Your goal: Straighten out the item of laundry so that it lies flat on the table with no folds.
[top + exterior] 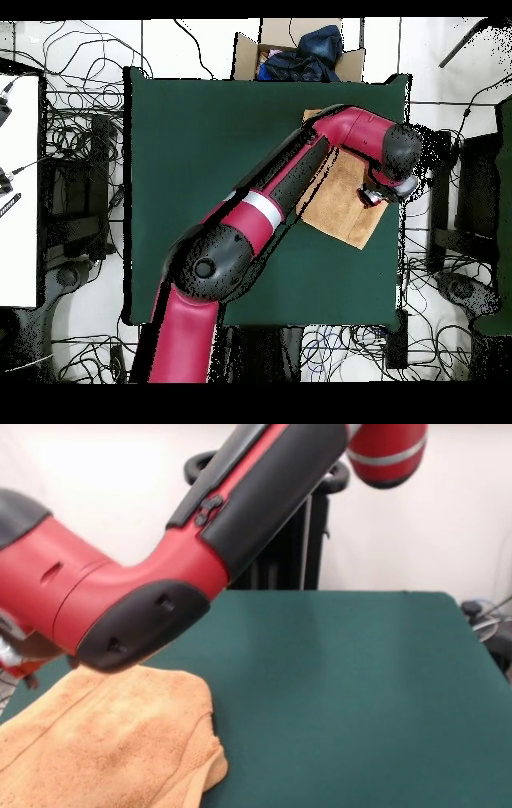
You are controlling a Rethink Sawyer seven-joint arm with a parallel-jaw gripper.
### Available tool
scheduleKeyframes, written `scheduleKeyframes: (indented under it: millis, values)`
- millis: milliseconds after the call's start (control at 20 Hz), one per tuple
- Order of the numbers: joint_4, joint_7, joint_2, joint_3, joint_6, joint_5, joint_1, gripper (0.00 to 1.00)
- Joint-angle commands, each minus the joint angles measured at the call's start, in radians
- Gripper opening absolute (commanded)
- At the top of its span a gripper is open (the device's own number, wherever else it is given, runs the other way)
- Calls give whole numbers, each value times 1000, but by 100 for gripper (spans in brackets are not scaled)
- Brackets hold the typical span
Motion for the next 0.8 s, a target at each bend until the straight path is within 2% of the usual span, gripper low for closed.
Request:
scheduleKeyframes:
  millis: [50,400,800]
  values:
    - [88,152,-84,111,-125,126,101,100]
    - [137,213,-118,117,-68,207,154,100]
    - [158,201,-116,119,64,294,175,100]
